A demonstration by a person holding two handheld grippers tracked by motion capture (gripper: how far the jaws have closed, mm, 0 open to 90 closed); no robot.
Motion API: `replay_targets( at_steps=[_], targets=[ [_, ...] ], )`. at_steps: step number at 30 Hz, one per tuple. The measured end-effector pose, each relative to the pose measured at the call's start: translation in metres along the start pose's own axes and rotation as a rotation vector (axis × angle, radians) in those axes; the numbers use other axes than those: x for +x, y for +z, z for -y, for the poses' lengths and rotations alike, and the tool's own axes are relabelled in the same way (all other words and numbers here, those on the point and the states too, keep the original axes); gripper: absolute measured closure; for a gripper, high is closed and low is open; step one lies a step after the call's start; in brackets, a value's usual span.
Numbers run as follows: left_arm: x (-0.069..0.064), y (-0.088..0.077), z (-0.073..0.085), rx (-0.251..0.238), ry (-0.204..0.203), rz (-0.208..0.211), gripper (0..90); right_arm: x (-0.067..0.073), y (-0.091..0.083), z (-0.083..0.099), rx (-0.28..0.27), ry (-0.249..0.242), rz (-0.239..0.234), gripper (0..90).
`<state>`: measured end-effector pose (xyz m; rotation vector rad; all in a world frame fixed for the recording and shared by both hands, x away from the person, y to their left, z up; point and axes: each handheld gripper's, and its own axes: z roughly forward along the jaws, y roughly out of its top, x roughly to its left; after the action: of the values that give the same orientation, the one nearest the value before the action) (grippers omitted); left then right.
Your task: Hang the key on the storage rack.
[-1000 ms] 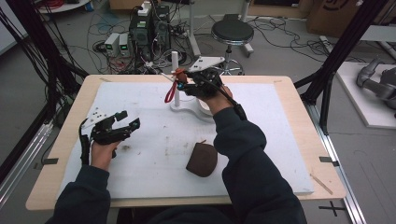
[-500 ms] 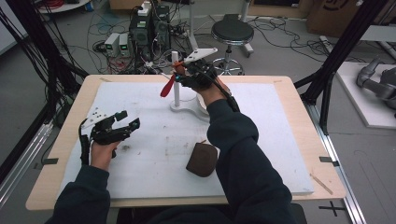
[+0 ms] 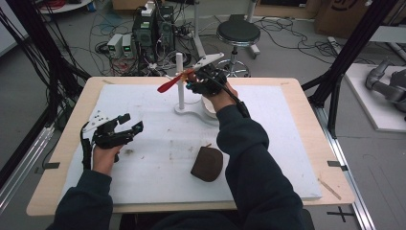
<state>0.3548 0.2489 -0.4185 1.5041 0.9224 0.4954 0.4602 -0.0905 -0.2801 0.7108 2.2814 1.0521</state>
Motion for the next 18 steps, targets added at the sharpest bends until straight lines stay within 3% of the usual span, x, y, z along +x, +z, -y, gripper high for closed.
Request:
replay_targets(
  at_steps=[3, 7, 18],
  targets=[
    [-0.001, 0.0, 0.0, 0.001, 0.004, 0.005, 25.7, -0.003, -0.008, 0.01, -0.007, 0.006, 0.002, 45.7],
    [-0.002, 0.001, 0.0, 0.003, 0.006, 0.009, 25.7, -0.009, -0.025, 0.029, -0.039, 0.027, 0.013, 42.8],
    [-0.005, 0.001, 0.0, 0.002, 0.017, 0.014, 25.7, -0.022, -0.069, 0.113, -0.009, 0.089, 0.053, 38.0]
  ],
)
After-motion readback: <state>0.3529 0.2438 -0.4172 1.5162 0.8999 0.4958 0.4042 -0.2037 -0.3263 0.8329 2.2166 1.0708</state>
